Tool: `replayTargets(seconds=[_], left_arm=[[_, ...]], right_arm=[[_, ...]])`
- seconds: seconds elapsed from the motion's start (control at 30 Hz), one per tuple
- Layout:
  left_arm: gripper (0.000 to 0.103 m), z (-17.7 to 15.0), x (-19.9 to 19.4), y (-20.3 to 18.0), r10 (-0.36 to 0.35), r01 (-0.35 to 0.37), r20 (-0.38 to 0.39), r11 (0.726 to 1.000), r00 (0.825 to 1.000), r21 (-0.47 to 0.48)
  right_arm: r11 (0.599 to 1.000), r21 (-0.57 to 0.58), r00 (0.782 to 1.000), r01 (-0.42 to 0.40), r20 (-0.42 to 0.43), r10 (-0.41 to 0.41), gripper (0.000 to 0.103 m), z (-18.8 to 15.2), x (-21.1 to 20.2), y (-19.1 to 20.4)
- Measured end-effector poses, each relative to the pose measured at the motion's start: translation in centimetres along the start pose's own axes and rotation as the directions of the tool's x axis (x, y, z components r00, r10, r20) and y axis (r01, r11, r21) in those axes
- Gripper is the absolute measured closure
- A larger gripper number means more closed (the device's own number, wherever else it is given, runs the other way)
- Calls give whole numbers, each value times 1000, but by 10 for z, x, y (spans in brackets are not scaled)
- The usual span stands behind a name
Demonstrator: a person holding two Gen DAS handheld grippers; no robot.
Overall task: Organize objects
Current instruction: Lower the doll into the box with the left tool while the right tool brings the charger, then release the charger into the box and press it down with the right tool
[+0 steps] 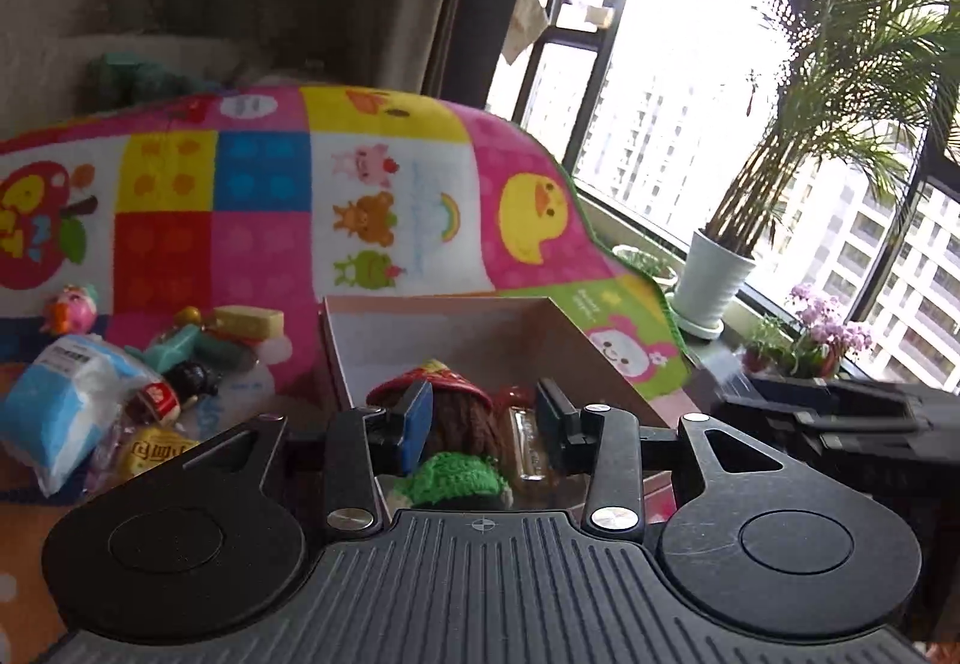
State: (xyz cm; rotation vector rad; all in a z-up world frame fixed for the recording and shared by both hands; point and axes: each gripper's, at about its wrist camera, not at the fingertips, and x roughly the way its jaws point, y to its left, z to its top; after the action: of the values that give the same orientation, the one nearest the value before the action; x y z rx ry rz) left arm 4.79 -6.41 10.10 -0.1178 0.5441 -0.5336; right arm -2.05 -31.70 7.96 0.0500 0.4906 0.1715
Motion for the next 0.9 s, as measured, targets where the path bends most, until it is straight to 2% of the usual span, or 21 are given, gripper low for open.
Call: replayTargets(seconds=[0.1, 0.2, 0.3, 0.37, 0.5, 0.67, 0.77, 0.9], left_arm=[[61, -14, -15, 3, 6, -6, 0, 1000, 1000, -5], [61, -32, -26, 10, 20, -21, -10, 999, 1000, -27], [61, -53, -32, 24, 25, -28, -58, 998, 998, -51], [61, -64, -35, 34, 40, -46, -86, 997, 995, -61], [61, -79, -40, 59, 80, -92, -106, 990, 991, -109], [62, -77, -37, 86, 151, -164, -86, 973, 985, -163], [62, -63, -30, 96, 223, -230, -66, 962, 973, -144], [62, -51, -33, 104, 264, -266, -38, 951, 964, -158]], right_arm=[[1000, 0, 1000, -5, -1, 5, 55, 30, 33, 6], [1000, -2, 1000, 26, 1, -26, 55, 53, 72, 9], [999, 10, 999, 38, -11, -38, 43, 65, 106, 7], [996, 16, 996, 85, -17, -85, 43, 63, 114, 5], [998, -3, 997, 70, -8, -71, 43, 37, 82, 4], [998, -64, 999, 22, -32, -24, 35, -17, 26, 9], [986, -153, 996, 58, -55, -67, 35, -43, 23, 19], [988, -145, 993, 56, -98, -71, 35, -54, 43, 21]])
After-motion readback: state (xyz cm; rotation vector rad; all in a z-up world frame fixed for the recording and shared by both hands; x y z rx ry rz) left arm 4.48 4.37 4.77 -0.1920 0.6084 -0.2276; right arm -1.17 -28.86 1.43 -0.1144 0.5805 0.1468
